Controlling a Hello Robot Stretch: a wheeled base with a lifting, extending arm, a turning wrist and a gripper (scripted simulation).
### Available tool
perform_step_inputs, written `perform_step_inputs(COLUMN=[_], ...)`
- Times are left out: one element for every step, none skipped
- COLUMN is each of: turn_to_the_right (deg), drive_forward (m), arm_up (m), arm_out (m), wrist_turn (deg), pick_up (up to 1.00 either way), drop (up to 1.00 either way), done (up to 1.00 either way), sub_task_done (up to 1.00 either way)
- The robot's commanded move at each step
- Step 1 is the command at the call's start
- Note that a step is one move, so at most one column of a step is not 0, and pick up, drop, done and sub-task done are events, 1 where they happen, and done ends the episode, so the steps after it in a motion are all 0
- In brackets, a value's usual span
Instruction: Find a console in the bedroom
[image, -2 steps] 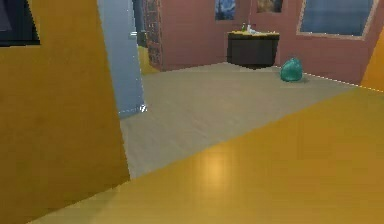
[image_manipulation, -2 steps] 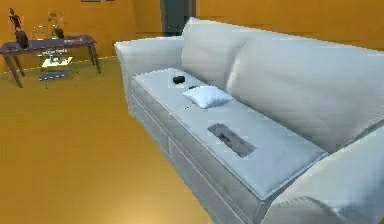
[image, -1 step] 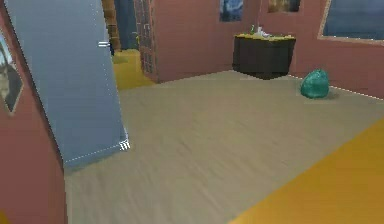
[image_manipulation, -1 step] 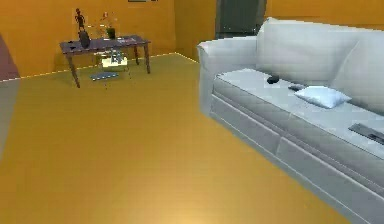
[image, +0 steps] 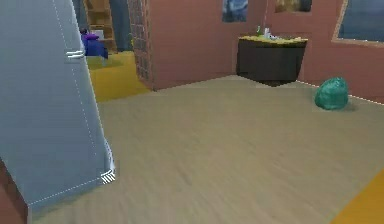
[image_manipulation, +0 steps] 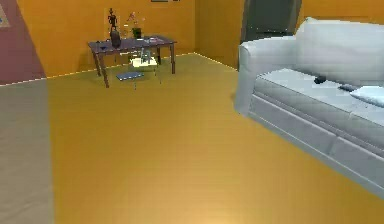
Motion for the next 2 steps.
perform_step_inputs(turn_to_the_right=[0.0, 0.0], drive_forward=[1.00, 0.60], arm_up=[0.00, 0.00], arm_out=[0.00, 0.00], wrist_turn=[0.0, 0.0], pick_up=[0.00, 0.00], drop=[0.00, 0.00], done=[0.00, 0.00], sub_task_done=[0.00, 0.00])
